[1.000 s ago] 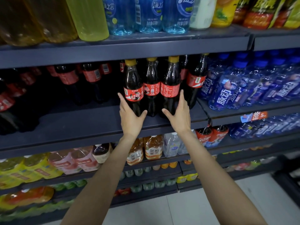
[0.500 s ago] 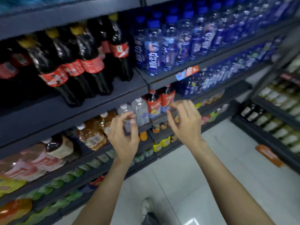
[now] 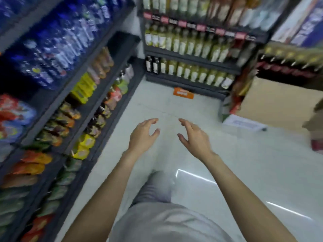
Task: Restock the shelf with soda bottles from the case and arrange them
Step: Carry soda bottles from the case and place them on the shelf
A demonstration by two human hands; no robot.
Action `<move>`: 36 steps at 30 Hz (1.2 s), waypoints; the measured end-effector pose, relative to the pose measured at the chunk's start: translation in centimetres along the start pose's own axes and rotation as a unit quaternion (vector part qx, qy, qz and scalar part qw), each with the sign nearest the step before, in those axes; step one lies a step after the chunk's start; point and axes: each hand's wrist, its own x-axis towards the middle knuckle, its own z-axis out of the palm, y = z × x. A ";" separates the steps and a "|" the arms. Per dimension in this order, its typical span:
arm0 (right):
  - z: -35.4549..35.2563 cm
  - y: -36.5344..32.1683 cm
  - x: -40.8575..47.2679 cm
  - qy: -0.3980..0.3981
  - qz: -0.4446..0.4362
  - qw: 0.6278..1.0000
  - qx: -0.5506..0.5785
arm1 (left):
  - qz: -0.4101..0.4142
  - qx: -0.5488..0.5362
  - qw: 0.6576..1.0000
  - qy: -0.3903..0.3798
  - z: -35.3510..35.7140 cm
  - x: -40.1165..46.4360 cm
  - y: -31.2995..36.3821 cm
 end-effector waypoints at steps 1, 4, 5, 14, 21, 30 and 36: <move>-0.4 3.0 0.1 -0.025 0.048 0.998 0.009 | -0.010 -0.011 0.999 -0.049 1.9 1.7 1.4; -2.1 11.4 0.6 -0.080 0.188 0.978 0.045 | -0.066 -0.060 0.983 -0.159 7.8 6.5 5.2; -2.7 14.1 0.9 -0.091 0.225 0.969 0.051 | -0.078 -0.066 0.979 -0.176 9.7 8.2 6.3; -12.5 33.5 5.8 -0.056 0.361 0.925 0.101 | -0.087 -0.082 0.972 -0.202 21.8 23.9 20.1; -20.2 48.5 13.4 0.033 0.338 0.939 0.059 | 0.022 -0.043 0.976 -0.212 30.3 37.5 33.4; -28.5 69.5 23.9 0.025 0.285 0.958 -0.019 | 0.059 0.011 0.971 -0.231 44.2 50.8 47.1; -30.4 81.6 29.2 0.011 0.219 0.972 -0.091 | 0.059 0.048 0.973 -0.220 52.3 56.2 52.7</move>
